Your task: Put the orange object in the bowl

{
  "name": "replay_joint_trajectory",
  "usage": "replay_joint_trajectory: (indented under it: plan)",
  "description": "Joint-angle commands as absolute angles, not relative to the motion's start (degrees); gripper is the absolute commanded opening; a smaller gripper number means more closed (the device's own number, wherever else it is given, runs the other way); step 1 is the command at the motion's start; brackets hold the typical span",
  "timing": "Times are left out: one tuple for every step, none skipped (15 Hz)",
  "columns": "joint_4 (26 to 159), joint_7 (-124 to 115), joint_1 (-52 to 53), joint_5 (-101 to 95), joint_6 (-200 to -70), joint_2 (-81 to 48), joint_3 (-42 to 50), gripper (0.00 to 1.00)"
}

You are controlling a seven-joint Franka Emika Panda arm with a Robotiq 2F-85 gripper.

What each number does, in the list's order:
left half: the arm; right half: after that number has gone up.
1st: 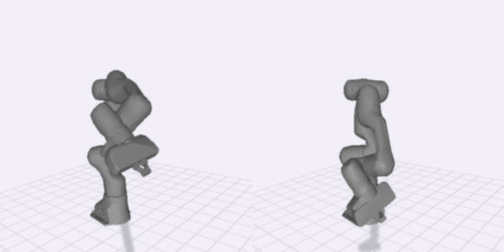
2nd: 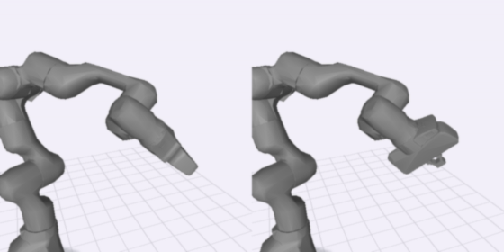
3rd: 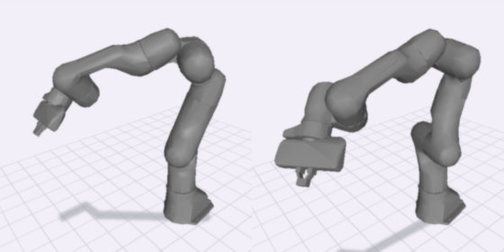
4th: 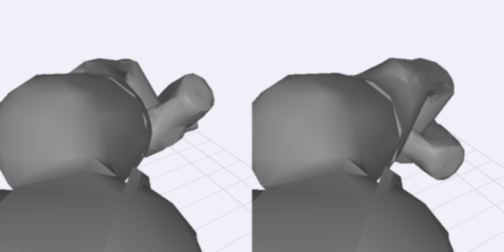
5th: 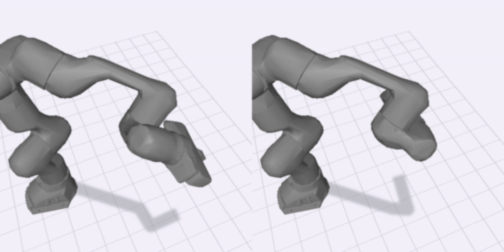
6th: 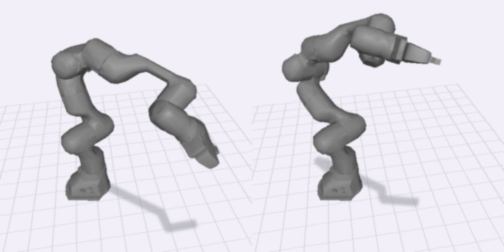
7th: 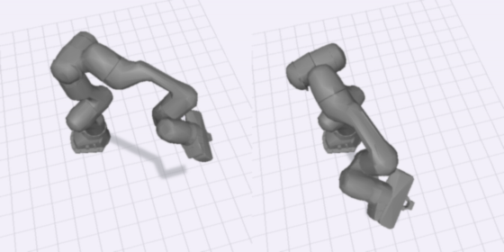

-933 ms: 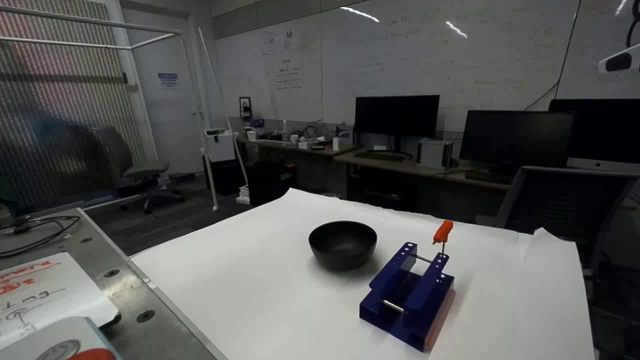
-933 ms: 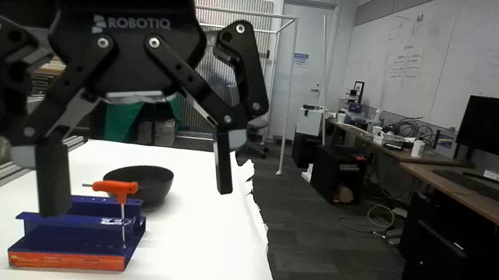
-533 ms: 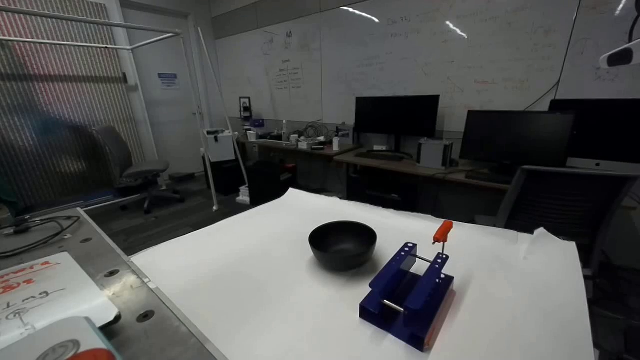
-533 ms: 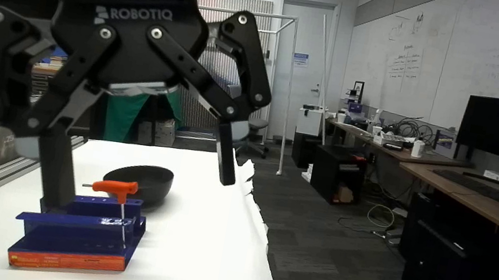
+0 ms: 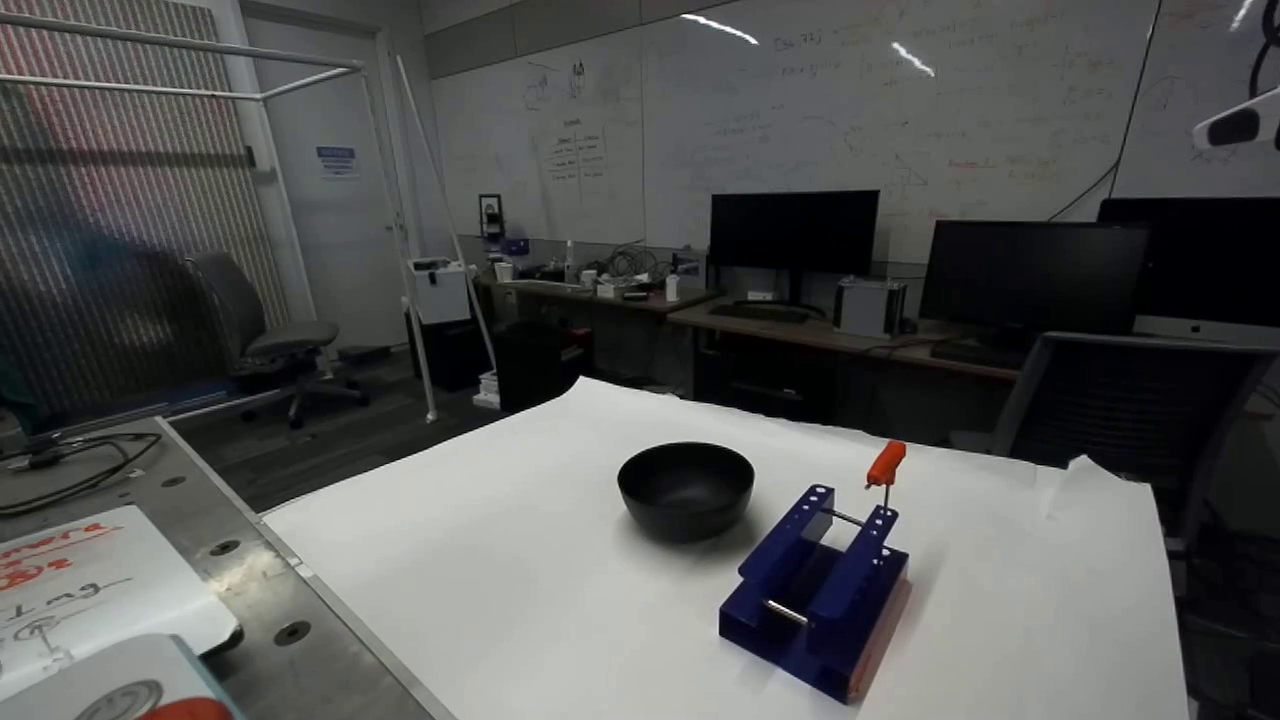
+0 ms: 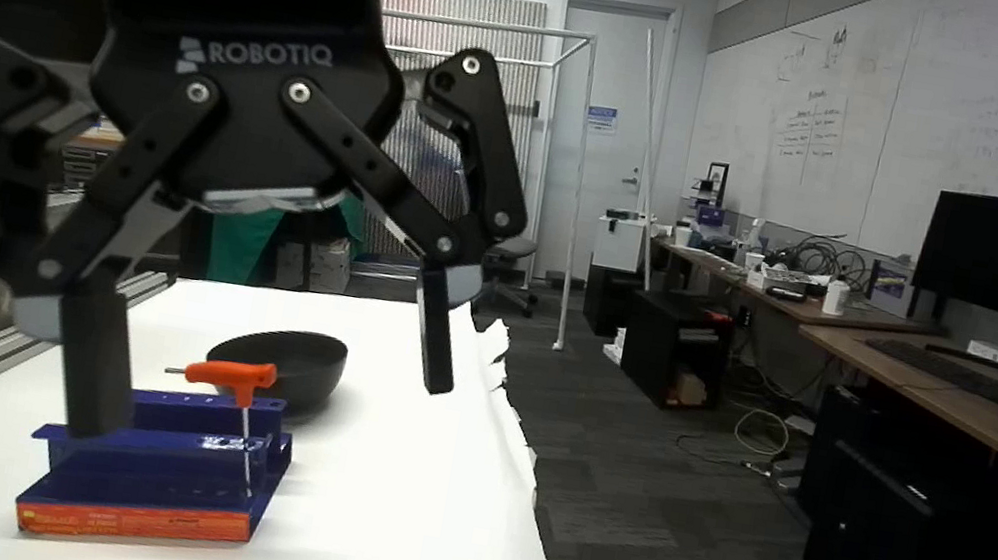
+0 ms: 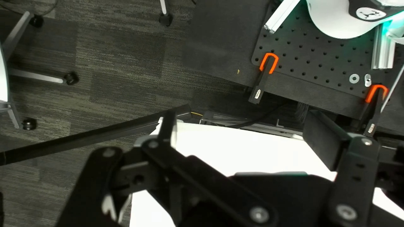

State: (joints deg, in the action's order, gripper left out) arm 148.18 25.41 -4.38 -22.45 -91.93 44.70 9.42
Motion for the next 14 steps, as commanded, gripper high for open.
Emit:
replay_joint_trajectory:
  plan:
    - [148.1, 24.8, -3.2, -22.9, -91.5, 44.8, 10.4, 1.00]
    - [148.1, 24.8, -3.2, -22.9, -91.5, 44.7, 10.5, 1.00]
    - [148.2, 24.8, -3.2, -22.9, -91.5, 44.7, 10.5, 1.00]
    - [148.2, 24.8, -3.2, -22.9, -91.5, 44.6, 10.5, 1.00]
    - [148.2, 24.8, -3.1, -22.9, -91.5, 44.6, 10.5, 1.00]
    - [148.3, 24.8, -3.1, -22.9, -91.5, 44.6, 10.5, 1.00]
    - [148.4, 21.7, -3.1, -22.5, -94.1, 42.6, 9.7, 1.00]
    - [148.2, 17.9, -2.6, -21.6, -96.9, 40.0, 8.4, 1.00]
    - [147.6, 15.7, -1.9, -20.1, -98.3, 37.7, 7.5, 1.00]
    - [147.2, 12.5, -1.2, -19.2, -100.8, 35.0, 6.0, 1.00]
    - [146.1, 8.9, -0.6, -17.9, -102.8, 32.0, 4.5, 1.00]
    - [144.9, 4.7, -0.5, -17.3, -105.1, 28.8, 2.7, 1.00]
    - [143.7, 0.2, -0.6, -17.1, -106.9, 25.8, 0.6, 1.00]
    - [142.2, -4.3, -0.7, -16.9, -108.9, 22.7, -1.1, 1.00]
